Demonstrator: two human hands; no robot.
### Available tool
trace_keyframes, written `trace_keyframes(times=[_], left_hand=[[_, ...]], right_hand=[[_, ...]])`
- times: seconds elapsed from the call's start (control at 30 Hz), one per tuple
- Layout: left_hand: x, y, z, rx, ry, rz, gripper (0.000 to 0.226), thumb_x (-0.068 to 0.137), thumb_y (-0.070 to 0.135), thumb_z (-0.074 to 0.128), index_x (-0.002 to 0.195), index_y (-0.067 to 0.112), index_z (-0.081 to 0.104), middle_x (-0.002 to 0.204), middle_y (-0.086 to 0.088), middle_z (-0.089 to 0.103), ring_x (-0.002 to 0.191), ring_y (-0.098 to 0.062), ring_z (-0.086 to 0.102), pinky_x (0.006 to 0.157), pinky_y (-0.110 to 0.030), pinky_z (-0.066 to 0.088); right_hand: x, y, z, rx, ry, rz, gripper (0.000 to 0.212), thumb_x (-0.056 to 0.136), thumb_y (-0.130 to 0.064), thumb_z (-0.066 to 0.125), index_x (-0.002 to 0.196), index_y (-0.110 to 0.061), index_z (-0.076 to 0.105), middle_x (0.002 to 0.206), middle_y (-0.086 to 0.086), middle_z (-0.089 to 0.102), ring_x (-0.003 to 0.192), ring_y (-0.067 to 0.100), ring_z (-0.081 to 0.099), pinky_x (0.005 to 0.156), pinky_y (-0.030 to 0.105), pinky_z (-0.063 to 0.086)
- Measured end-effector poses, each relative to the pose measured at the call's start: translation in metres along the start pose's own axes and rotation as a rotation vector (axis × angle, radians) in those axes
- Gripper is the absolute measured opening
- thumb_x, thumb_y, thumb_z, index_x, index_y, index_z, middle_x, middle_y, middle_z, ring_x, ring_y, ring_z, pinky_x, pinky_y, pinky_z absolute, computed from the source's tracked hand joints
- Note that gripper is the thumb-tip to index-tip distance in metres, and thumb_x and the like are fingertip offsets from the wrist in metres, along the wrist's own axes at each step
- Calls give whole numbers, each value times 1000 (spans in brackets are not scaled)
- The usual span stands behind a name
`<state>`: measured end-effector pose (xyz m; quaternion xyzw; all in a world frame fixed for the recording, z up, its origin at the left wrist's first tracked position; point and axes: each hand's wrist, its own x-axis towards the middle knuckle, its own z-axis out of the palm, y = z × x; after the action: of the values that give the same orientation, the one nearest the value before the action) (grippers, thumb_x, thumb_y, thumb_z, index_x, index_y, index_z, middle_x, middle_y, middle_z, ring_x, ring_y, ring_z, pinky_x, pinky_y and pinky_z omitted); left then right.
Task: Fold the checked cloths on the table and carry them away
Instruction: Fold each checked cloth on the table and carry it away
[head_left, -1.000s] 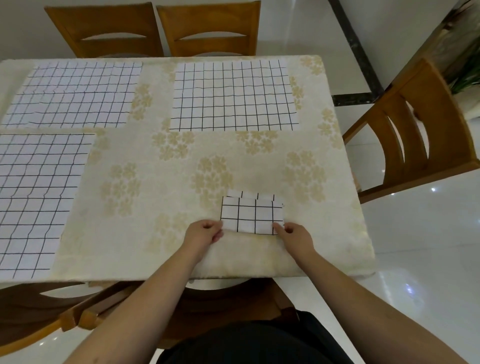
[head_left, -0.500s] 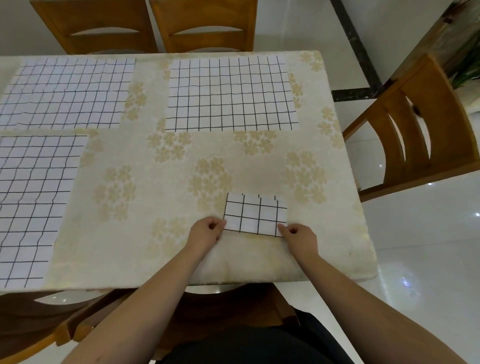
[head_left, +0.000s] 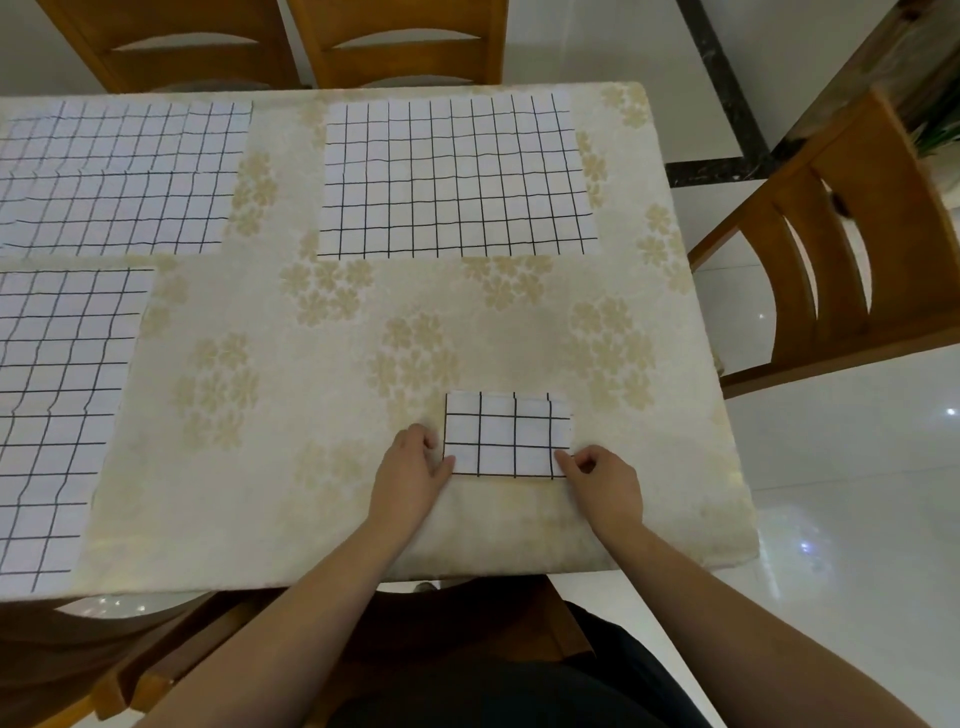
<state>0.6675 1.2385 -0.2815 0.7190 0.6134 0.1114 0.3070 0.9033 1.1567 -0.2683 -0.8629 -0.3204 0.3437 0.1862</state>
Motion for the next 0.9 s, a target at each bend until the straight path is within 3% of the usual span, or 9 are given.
trace_keyframes(times=[0.13, 0.27, 0.37, 0.43, 0.53, 0.67, 0.77, 0.9], left_hand=[[6, 2, 13, 268, 158, 493, 31, 83, 30, 69, 108, 14, 62, 111, -6, 61, 101, -25, 58, 80, -34, 44], [22, 11, 24, 471, 23, 709, 51, 96, 42, 43, 139, 14, 48, 150, -7, 41, 141, -25, 35, 113, -41, 26], [28, 12, 28, 608, -157, 674, 67, 96, 54, 35, 152, 16, 28, 160, -5, 20, 149, -24, 14, 118, -44, 13], [28, 9, 31, 630, -212, 634, 73, 94, 59, 32, 153, 17, 22, 162, -5, 16, 149, -24, 10, 117, -45, 12], [27, 7, 33, 616, -217, 616, 75, 93, 61, 32, 154, 19, 22, 162, -5, 15, 149, -24, 11, 117, -45, 13], [26, 4, 36, 573, -224, 609, 73, 94, 61, 31, 154, 21, 19, 162, -3, 13, 149, -22, 9, 118, -45, 15], [28, 1, 37, 563, -238, 608, 73, 95, 61, 31, 155, 23, 15, 163, -1, 10, 150, -19, 5, 119, -45, 14], [28, -1, 35, 560, -248, 591, 72, 94, 64, 31, 155, 28, 15, 163, -1, 8, 150, -19, 3, 120, -45, 13]], right_hand=[[0, 0, 2, -14, 20, -9, 30, 88, -47, 61, 70, -23, 61, 68, -7, 63, 62, 7, 58, 52, 25, 42], [-1, 0, 2, -13, 19, -8, 29, 88, -47, 61, 71, -24, 60, 68, -8, 62, 64, 10, 58, 52, 25, 41], [-4, -1, 0, -1, 54, -12, 27, 89, -49, 59, 81, -23, 57, 73, -10, 59, 67, 10, 58, 53, 26, 41], [-5, -4, 0, -28, 123, -71, 27, 91, -50, 55, 97, -23, 56, 82, -11, 58, 73, 10, 57, 59, 28, 43], [-2, -10, 11, -114, 235, -402, 27, 95, -36, 51, 112, -18, 59, 99, -3, 60, 91, 17, 58, 79, 31, 42], [7, -18, 37, -373, 182, -691, 45, 98, -32, 35, 136, -15, 50, 137, 3, 55, 129, 21, 47, 107, 36, 32], [15, -18, 51, -527, 78, -695, 52, 102, -33, 25, 148, -13, 35, 155, 3, 34, 144, 20, 28, 117, 37, 14], [25, -4, 49, -627, -7, -620, 59, 101, -45, 22, 154, -21, 16, 162, -1, 12, 149, 17, 8, 119, 41, 6]])
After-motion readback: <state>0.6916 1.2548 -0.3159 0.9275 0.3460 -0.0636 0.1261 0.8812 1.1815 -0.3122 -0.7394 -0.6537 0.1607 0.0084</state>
